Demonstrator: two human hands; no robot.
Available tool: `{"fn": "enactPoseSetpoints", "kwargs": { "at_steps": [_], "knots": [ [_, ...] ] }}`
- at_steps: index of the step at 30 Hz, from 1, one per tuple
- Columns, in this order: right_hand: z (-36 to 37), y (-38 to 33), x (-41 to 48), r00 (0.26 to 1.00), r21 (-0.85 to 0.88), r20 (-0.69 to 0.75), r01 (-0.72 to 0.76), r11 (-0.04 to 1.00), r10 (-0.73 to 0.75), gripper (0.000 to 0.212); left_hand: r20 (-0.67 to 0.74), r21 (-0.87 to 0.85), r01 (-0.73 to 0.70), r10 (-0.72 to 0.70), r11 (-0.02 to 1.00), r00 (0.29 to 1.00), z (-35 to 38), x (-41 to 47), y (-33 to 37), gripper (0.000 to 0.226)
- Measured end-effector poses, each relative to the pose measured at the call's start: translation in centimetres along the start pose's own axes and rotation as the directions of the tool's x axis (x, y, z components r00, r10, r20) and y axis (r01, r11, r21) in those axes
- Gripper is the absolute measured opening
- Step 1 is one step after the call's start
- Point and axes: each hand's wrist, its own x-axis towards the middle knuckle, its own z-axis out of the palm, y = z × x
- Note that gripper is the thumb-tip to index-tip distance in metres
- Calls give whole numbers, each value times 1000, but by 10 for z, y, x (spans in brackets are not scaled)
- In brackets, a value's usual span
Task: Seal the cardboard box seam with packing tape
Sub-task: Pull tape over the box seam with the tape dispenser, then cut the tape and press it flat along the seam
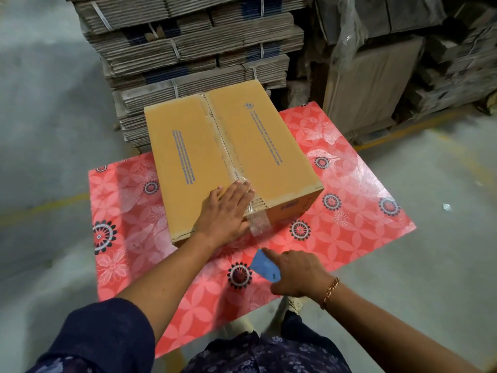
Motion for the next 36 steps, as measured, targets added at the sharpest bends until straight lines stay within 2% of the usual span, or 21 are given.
{"fn": "enactPoseSetpoints", "kwargs": {
  "at_steps": [2, 4, 6, 10, 16, 18, 19, 20, 21, 22, 23, 24, 25, 26, 31, 36],
  "knots": [
    [24, 7, -5, 984, -101, -139, 94, 990, -108, 88, 1, -3, 0, 0, 1000, 1000, 0, -1, 0, 83],
    [41, 23, 1, 931, -282, -254, 187, 941, -261, 81, 10, -5, -2, 2, 1000, 1000, 0, 0, 0, 84],
    [54, 40, 13, 879, -406, -303, 231, 884, -369, 71, 15, 8, 1, -1, 1000, 1000, 0, 0, 0, 82],
    [69, 57, 26, 822, -416, -375, 264, 870, -428, 62, 13, 21, 6, -7, 1000, 1000, 1, -1, 0, 81],
    [91, 62, 21, 774, -350, -468, 281, 893, -427, 56, 21, 27, 11, -12, 1000, 1000, 2, 0, 1, 81],
    [84, 61, 15, 752, -256, -539, 284, 924, -380, 46, 26, 27, 14, -15, 1000, 1000, 2, 1, 1, 81],
    [73, 57, 10, 744, -152, -594, 269, 951, -306, 39, 25, 29, 15, -15, 999, 1000, 2, 0, 1, 82],
    [60, 52, 8, 745, 12, -641, 252, 968, -186, 32, 23, 29, 14, -14, 999, 1000, 2, 0, 1, 81],
    [46, 47, 9, 753, 230, -657, 245, 942, -36, 28, 23, 20, 13, -13, 1000, 1000, 1, 0, 1, 81],
    [29, 42, 12, 778, 476, -618, 252, 843, 116, 27, 26, 5, 13, -13, 1000, 1000, 0, 0, 1, 81],
    [11, 38, 17, 817, 696, -528, 259, 670, 233, 28, 27, -10, 13, -13, 1000, 1000, -1, 0, 2, 81],
    [-4, 35, 25, 865, 837, -412, 236, 493, 286, 30, 25, -18, 14, -14, 1000, 1000, -2, -1, 2, 81],
    [-16, 34, 34, 901, 895, -331, 207, 396, 279, 31, 20, -21, 15, -15, 1000, 1000, -3, -1, 3, 80],
    [-24, 34, 41, 916, 904, -306, 194, 381, 258, 32, 16, -22, 17, -16, 1000, 1000, -3, -1, 3, 79],
    [-18, 30, 57, 900, 885, -357, 240, 399, 249, 21, 25, -26, 23, -23, 999, 999, 0, -1, 2, 80],
    [-15, 29, 63, 880, 849, -396, 241, 471, 263, 16, 21, -12, 15, -15, 1000, 1000, 1, -2, 2, 81]
  ]
}}
